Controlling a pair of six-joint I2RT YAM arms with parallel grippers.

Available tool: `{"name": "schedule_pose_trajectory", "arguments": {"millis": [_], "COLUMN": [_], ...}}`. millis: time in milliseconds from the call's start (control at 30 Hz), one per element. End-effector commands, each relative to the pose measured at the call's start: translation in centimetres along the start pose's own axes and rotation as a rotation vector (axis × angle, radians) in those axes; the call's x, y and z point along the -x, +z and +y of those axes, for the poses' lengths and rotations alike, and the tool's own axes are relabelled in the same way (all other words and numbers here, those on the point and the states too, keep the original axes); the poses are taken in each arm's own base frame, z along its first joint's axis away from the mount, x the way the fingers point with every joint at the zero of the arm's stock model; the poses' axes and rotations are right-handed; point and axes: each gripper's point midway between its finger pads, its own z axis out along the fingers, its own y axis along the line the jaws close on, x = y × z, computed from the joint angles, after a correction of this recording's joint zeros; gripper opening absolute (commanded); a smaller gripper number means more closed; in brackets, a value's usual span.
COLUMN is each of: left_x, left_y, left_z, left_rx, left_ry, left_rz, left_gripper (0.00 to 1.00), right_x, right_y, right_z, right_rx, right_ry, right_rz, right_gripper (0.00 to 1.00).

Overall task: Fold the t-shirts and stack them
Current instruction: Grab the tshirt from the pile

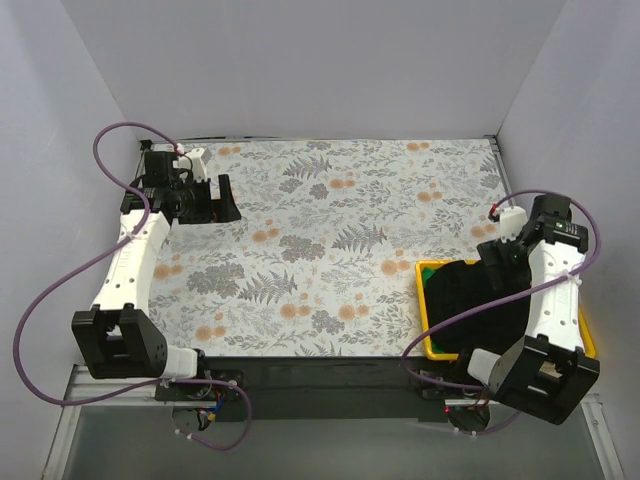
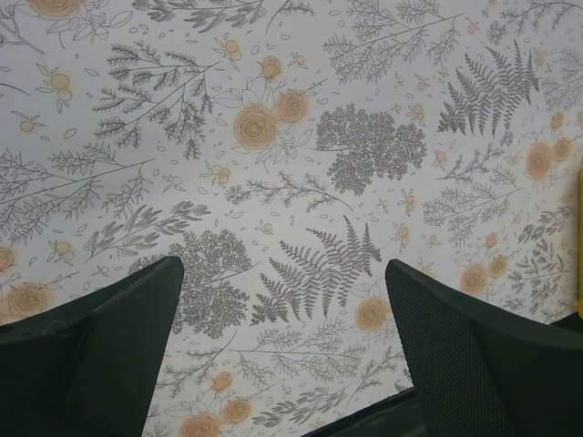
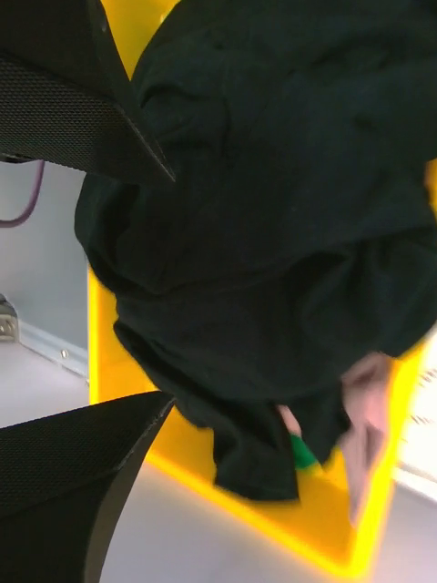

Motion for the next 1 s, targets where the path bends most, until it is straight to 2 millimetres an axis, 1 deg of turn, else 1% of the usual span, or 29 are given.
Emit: {"name": "schedule_pose_trajectory", "arguments": {"millis": [0,67,100,133,233,300,333,367,400,433,467,500,533,567,633,667,700,733,767,800,867,900,933,967], "left_x": [1.1,1.1,1.1,1.2,1.1,1.2,1.2,1.3,1.4,1.5,1.5,1.6,1.7,1.8,2.1,2.3,2.4,2.7,2.8,3.0,3.5,3.6,4.0,4.0], "left_y": [-0.8,-0.8,-0.7,-0.6,-0.5,-0.5,-0.6,-0.6,-0.6,-0.6,-0.5,-0.4,-0.4,-0.4,-0.4,-0.5,-0.5,-0.6,-0.6,-0.7,-0.7,-0.8,-1.0,-0.8], "left_z": [-0.4,-0.5,-0.5,-0.4,-0.1,0.0,0.0,-0.1,-0.1,-0.1,-0.1,-0.2,-0.2,-0.2,-0.2,-0.3,-0.2,-0.1,-0.1,-0.1,0.4,0.6,1.0,1.3], "left_rx": [-0.005,-0.012,-0.011,-0.001,0.013,0.017,0.017,0.013,0.012,0.012,0.012,0.009,0.008,0.006,0.007,0.009,0.013,0.017,0.019,0.022,0.055,0.067,0.094,0.108], "left_ry": [0.031,0.033,0.032,0.024,0.021,0.024,0.024,0.027,0.026,0.025,0.019,0.018,0.019,0.019,0.019,0.022,0.023,0.024,0.027,0.028,0.027,0.023,0.022,0.016], "left_rz": [-0.022,-0.024,-0.020,-0.022,-0.005,-0.008,-0.012,-0.015,-0.019,-0.020,-0.020,-0.020,-0.022,-0.021,-0.027,-0.034,-0.035,-0.042,-0.047,-0.052,-0.059,-0.062,-0.069,-0.062], "left_gripper": [0.93,0.93,0.93,0.93,0.93,0.93,0.93,0.93,0.93,0.93,0.93,0.93,0.93,0.93,0.93,0.93,0.93,0.93,0.93,0.93,0.93,0.93,0.93,0.93], "right_x": [-3.4,-3.6,-4.1,-3.7,-4.0,-4.2,-4.4,-4.4,-4.4,-3.9,-3.7,-3.1,-2.3,-1.0,1.3,3.5,4.5,6.3,8.4,10.0,12.3,14.8,16.1,17.6], "right_y": [1.9,3.1,3.9,4.3,4.8,4.9,4.9,4.9,4.8,4.3,3.9,3.4,2.8,1.4,-0.4,-2.5,-3.6,-5.0,-7.5,-8.6,-10.9,-13.5,-14.7,-16.2], "right_z": [1.7,2.0,2.3,2.7,2.9,2.8,2.7,2.7,2.6,2.2,2.1,1.9,2.0,1.5,1.4,0.2,0.1,0.2,-0.5,-0.3,-0.5,-0.7,-0.7,-0.3], "right_rx": [0.093,0.107,0.119,0.139,0.151,0.142,0.138,0.138,0.133,0.122,0.122,0.118,0.134,0.128,0.146,0.108,0.112,0.135,0.107,0.137,0.148,0.155,0.163,0.179], "right_ry": [0.003,0.023,0.028,0.035,0.047,0.037,0.033,0.030,0.028,0.024,0.019,0.020,0.020,0.014,0.009,-0.001,-0.008,-0.018,-0.040,-0.052,-0.065,-0.101,-0.113,-0.123], "right_rz": [0.109,0.109,0.126,0.107,0.120,0.124,0.131,0.131,0.126,0.110,0.100,0.076,0.042,-0.001,-0.090,-0.174,-0.211,-0.287,-0.373,-0.434,-0.522,-0.614,-0.657,-0.706], "right_gripper": [0.98,0.98,0.98,0.98,0.97,0.84,0.76,0.54,0.43,0.29,0.06,0.01,0.01,0.01,0.01,0.01,0.01,0.01,0.01,0.01,0.01,0.01,0.01,0.01]}}
